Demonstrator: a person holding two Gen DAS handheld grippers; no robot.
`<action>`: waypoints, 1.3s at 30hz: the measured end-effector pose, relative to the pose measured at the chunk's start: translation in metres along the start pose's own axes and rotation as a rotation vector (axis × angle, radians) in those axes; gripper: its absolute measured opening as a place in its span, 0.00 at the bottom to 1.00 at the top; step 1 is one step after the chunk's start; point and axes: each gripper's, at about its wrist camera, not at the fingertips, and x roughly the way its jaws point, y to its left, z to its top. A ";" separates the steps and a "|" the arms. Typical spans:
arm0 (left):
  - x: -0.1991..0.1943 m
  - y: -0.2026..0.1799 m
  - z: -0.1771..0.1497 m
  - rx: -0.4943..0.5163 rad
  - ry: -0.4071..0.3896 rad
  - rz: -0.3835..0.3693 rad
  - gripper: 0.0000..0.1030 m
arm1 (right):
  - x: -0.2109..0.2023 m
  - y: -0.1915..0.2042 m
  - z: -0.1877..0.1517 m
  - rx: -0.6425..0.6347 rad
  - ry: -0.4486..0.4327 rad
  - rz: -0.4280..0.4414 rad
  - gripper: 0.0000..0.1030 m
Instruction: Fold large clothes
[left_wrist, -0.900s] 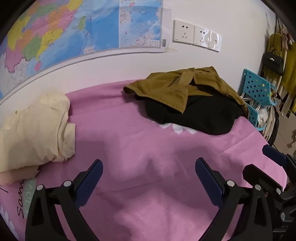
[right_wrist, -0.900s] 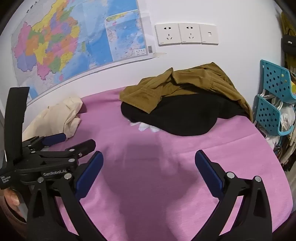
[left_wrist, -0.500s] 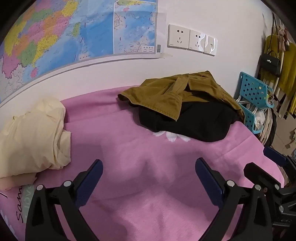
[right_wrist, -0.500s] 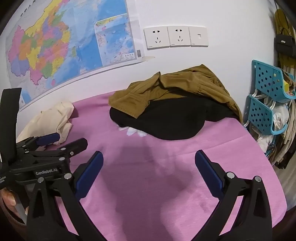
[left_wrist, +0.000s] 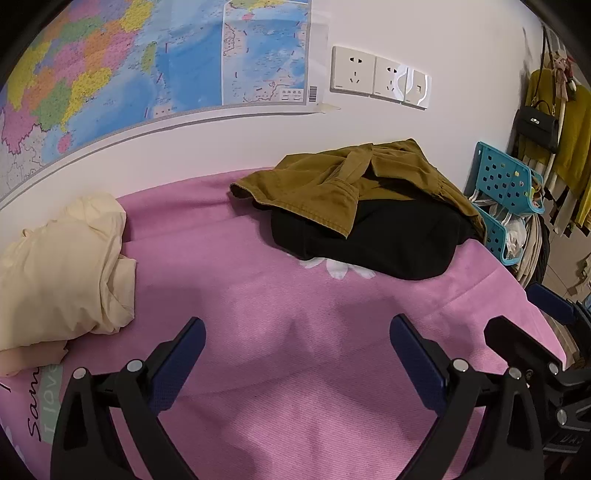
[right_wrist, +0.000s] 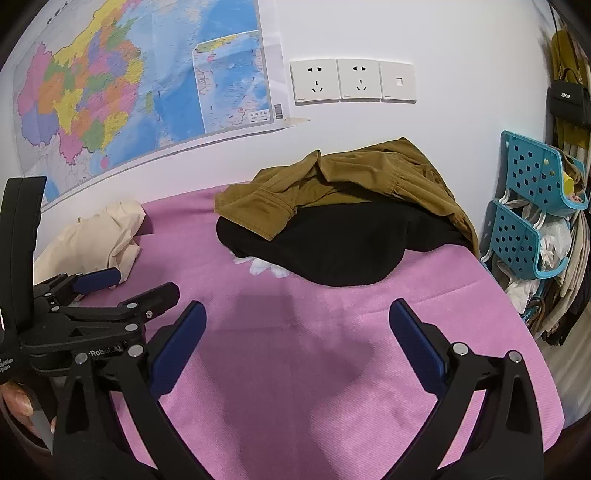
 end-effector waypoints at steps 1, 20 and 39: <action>0.000 0.000 0.000 0.000 0.000 0.000 0.93 | 0.000 0.000 0.000 -0.002 0.000 -0.001 0.95; 0.000 -0.002 0.001 0.001 -0.003 0.006 0.93 | -0.001 0.003 -0.001 -0.010 -0.010 -0.006 0.95; 0.000 -0.002 -0.001 -0.004 0.003 -0.002 0.93 | 0.000 0.001 -0.001 -0.002 -0.014 0.001 0.95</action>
